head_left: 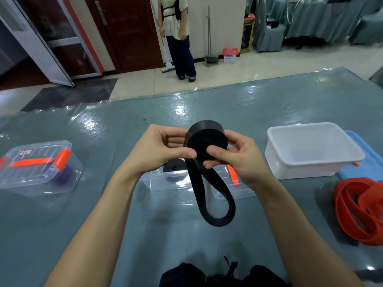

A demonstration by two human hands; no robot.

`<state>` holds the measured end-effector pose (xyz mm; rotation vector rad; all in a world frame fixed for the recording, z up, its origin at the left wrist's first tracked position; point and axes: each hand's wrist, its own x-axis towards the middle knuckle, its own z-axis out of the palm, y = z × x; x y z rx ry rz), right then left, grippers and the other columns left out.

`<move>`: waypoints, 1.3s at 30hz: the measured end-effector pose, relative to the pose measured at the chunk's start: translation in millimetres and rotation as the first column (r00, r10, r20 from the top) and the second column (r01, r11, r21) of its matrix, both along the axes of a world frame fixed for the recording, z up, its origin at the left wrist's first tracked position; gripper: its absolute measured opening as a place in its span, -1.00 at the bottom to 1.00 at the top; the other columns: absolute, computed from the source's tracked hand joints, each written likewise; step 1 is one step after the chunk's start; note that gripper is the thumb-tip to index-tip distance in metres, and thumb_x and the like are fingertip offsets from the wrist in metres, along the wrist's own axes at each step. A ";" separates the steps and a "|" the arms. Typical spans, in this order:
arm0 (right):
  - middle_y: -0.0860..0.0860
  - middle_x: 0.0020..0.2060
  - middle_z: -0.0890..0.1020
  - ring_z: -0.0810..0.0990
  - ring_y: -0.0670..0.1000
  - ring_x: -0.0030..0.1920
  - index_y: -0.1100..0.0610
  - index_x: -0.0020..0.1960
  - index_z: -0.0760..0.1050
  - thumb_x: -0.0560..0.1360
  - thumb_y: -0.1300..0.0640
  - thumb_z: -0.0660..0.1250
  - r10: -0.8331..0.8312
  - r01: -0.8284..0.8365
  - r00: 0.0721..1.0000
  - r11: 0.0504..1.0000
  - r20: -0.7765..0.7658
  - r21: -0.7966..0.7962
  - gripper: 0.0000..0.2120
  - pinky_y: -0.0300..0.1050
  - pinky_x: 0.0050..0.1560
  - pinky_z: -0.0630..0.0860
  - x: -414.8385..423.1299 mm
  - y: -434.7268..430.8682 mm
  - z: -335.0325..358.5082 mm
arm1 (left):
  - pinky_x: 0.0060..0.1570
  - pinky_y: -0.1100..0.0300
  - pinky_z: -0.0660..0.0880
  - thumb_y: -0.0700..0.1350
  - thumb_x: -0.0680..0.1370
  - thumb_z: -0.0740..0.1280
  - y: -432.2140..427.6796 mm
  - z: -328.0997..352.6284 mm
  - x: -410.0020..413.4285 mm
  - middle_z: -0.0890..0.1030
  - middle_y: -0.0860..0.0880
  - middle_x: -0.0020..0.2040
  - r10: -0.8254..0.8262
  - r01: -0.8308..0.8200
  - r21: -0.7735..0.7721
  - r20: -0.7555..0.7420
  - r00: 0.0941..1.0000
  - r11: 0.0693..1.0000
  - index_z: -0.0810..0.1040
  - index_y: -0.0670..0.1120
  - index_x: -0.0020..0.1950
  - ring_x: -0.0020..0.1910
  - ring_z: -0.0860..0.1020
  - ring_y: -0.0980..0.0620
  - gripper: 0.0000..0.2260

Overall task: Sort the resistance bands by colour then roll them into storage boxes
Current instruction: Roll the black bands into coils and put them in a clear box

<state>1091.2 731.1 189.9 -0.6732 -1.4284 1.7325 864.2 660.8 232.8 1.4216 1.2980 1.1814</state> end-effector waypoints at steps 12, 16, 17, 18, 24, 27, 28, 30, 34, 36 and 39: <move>-0.32 -0.18 0.63 0.57 -0.36 -0.22 -0.27 0.36 0.55 0.36 -0.33 0.61 -0.210 -0.291 0.671 0.807 0.711 0.513 -0.39 -0.31 -0.16 0.40 13.6 4.6 -0.4 | -0.05 -0.02 0.66 0.19 0.39 0.52 9.1 3.1 11.1 0.76 0.15 -0.18 -0.120 0.108 -0.071 -0.808 0.577 0.992 0.75 0.14 0.07 -0.15 0.73 0.09 -0.71; -0.21 -0.13 0.71 0.63 -0.21 -0.17 -0.28 0.36 0.57 0.45 -0.29 0.55 -0.152 -0.322 0.692 0.810 0.706 0.489 -0.50 -0.08 0.00 0.61 -0.1 0.3 -15.3 | -0.06 0.21 0.50 0.14 0.45 0.59 7.9 -6.8 17.3 0.77 0.17 -0.12 -0.090 0.098 -0.044 -0.842 0.531 0.994 0.40 0.14 0.08 -0.09 0.66 0.08 -0.59; -0.17 -0.11 0.72 0.65 -0.15 -0.13 -0.28 0.38 0.56 0.47 -0.28 0.55 -0.155 -0.322 0.689 0.809 0.708 0.492 -0.50 -0.02 0.05 0.62 -2.7 -1.5 -20.8 | -0.04 0.15 0.51 0.12 0.44 0.61 7.4 -11.6 16.5 0.77 0.17 -0.11 -0.092 0.083 -0.055 -0.830 0.551 0.995 0.30 0.14 0.07 -0.07 0.66 0.07 -0.51; -0.15 -0.07 0.73 0.66 -0.10 -0.07 -0.30 0.44 0.51 0.48 -0.26 0.55 -0.161 -0.322 0.689 0.805 0.706 0.498 -0.43 -0.02 0.10 0.60 -3.2 -3.1 -27.6 | -0.03 0.03 0.56 0.09 0.43 0.63 6.0 -16.3 14.5 0.77 0.16 -0.11 -0.105 0.068 -0.080 -0.800 0.591 0.994 0.25 0.14 0.06 -0.07 0.68 0.06 -0.46; -0.14 0.34 0.50 0.60 0.04 0.19 -0.30 0.67 0.14 0.35 -0.10 0.70 -0.238 -0.342 0.752 0.657 0.615 0.672 0.07 0.01 0.19 0.59 6.0 -17.8 -52.2 | 0.01 -0.30 0.63 -0.09 0.42 0.69 -3.8 -22.8 -2.1 0.78 0.02 -0.14 -0.124 0.034 -0.181 -0.510 0.852 0.983 0.30 0.04 0.06 -0.16 0.70 -0.16 -0.44; -0.04 0.39 0.43 0.63 0.14 0.13 -0.16 0.63 0.26 0.39 -0.04 0.66 -0.346 -0.316 0.760 0.544 0.551 0.777 -0.07 0.14 0.00 0.67 -0.2 -23.1 -62.3 | -0.01 -0.40 0.60 -0.16 0.43 0.69 -3.9 -18.6 -7.8 0.79 -0.05 -0.11 -0.140 0.035 -0.236 -0.445 0.885 0.971 0.31 -0.04 0.10 -0.14 0.65 -0.31 -0.45; -0.01 0.40 0.44 0.64 0.15 0.12 -0.10 0.61 0.31 0.43 -0.03 0.62 -0.389 -0.299 0.763 0.497 0.517 0.815 -0.17 0.14 -0.05 0.67 -2.9 -22.1 -64.4 | -0.01 -0.41 0.59 -0.16 0.43 0.69 -3.8 -18.3 -8.2 0.79 -0.05 -0.10 -0.150 0.038 -0.254 -0.439 0.886 0.966 0.32 -0.05 0.11 -0.13 0.65 -0.32 -0.45; 0.04 0.37 0.49 0.65 0.17 0.09 0.01 0.55 0.42 0.47 0.00 0.51 -0.459 -0.263 0.770 0.405 0.443 0.876 -0.33 0.13 -0.11 0.67 -7.7 -19.6 -66.2 | -0.01 -0.40 0.60 -0.16 0.43 0.68 -2.8 -20.4 -8.3 0.79 -0.05 -0.10 -0.153 0.041 -0.256 -0.434 0.888 0.966 0.33 -0.06 0.11 -0.15 0.65 -0.27 -0.46; 0.10 0.25 0.60 0.68 0.23 0.03 0.13 0.44 0.54 0.43 0.04 0.47 -0.531 -0.130 0.795 0.322 0.293 0.938 -0.41 0.16 -0.10 0.66 -8.9 -17.4 -69.1 | 0.13 -0.35 0.57 -0.21 0.47 0.66 0.9 -37.6 -15.4 0.75 -0.17 -0.03 -0.156 0.087 -0.237 -0.292 0.944 0.968 0.41 -0.07 0.22 -0.12 0.62 -0.09 -0.49; 0.11 0.25 0.61 0.69 0.20 0.05 0.14 0.43 0.56 0.41 0.03 0.52 -0.573 -0.069 0.780 0.318 0.250 0.945 -0.39 0.14 -0.07 0.67 -5.0 -14.0 -67.8 | 0.28 -0.25 0.56 -0.29 0.50 0.61 1.0 -59.0 -25.4 0.72 -0.24 0.11 -0.202 0.155 -0.266 -0.156 0.967 0.951 0.44 -0.09 0.36 0.04 0.67 -0.09 -0.47; 0.11 0.23 0.61 0.66 0.12 0.09 0.19 0.41 0.59 0.37 0.06 0.61 -0.629 0.031 0.750 0.340 0.203 0.940 -0.35 -0.03 -0.01 0.66 1.4 -8.8 -65.2 | 0.39 -0.01 0.56 -0.40 0.52 0.52 1.9 -111.7 -30.0 0.72 -0.15 0.22 -0.204 0.145 -0.304 -0.171 0.964 0.942 0.53 -0.07 0.44 0.26 0.69 -0.10 -0.46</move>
